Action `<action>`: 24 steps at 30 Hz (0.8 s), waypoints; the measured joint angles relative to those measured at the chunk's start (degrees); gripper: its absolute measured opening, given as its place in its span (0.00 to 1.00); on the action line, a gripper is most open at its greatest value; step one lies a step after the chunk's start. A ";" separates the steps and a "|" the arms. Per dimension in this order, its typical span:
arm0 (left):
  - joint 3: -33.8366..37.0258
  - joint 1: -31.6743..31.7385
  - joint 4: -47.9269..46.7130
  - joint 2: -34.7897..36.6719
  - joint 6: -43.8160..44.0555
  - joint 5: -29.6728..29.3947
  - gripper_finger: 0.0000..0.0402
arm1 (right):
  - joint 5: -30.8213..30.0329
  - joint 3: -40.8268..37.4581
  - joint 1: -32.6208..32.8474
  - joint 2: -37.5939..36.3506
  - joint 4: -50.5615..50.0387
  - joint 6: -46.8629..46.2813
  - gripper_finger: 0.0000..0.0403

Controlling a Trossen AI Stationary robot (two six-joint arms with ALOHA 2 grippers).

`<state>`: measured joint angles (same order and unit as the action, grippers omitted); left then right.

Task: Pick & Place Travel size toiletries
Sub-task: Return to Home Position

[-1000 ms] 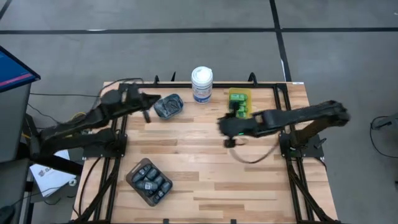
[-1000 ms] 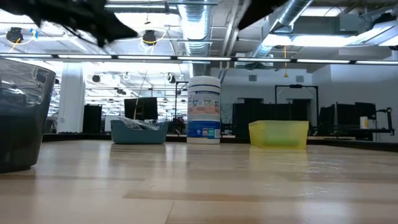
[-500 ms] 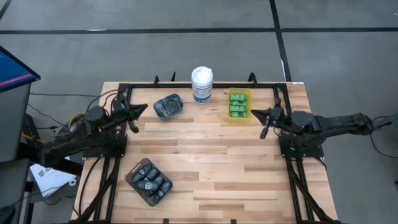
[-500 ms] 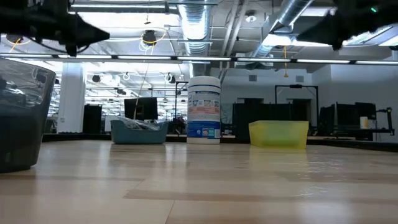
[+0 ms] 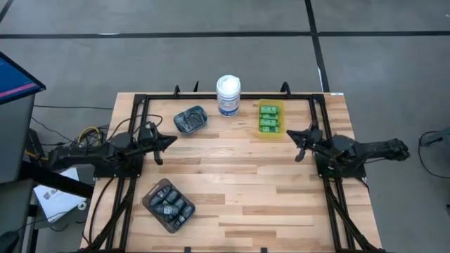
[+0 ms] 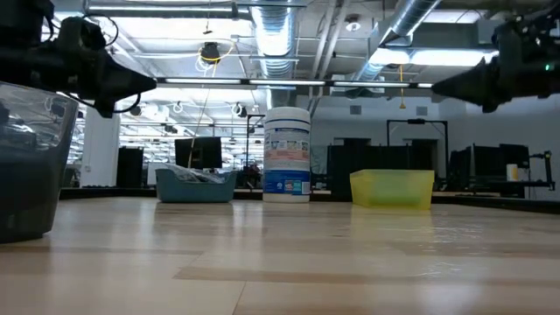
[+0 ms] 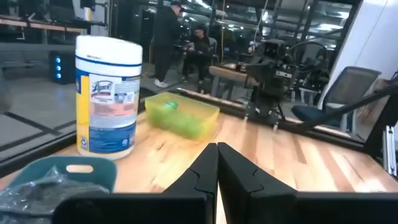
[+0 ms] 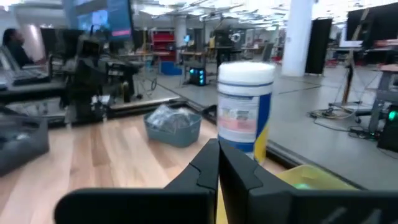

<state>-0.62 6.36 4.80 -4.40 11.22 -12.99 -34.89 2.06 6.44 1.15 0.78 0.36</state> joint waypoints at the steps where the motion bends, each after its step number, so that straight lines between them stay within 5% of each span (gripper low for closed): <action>1: 0.05 -1.90 -0.07 -0.08 -0.09 -1.84 0.00 | 0.11 -0.92 -0.05 0.81 1.92 0.08 0.00; 9: 0.22 -20.85 -0.18 -2.26 -2.51 -16.28 0.00 | 1.59 -1.44 -0.10 1.48 3.05 1.24 0.00; 13: 0.22 -29.68 0.06 -2.19 -8.16 -16.33 0.00 | 2.17 -1.44 -0.16 1.83 3.01 4.80 0.00; 16: 0.22 -33.14 0.48 -1.88 -10.83 -9.76 0.00 | 6.41 -1.44 -0.50 1.85 2.91 7.15 0.00; 20: 0.22 -33.28 0.37 -1.91 -12.10 6.21 0.00 | 14.13 -1.44 -2.24 1.83 2.42 7.56 0.00; 24: 0.22 -30.63 -0.05 -1.93 -11.19 11.04 0.00 | 15.69 -1.44 -5.33 1.83 2.23 7.56 0.00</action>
<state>-0.40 -24.27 4.75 -6.33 0.02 -1.96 -19.21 0.62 1.10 2.98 3.01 7.92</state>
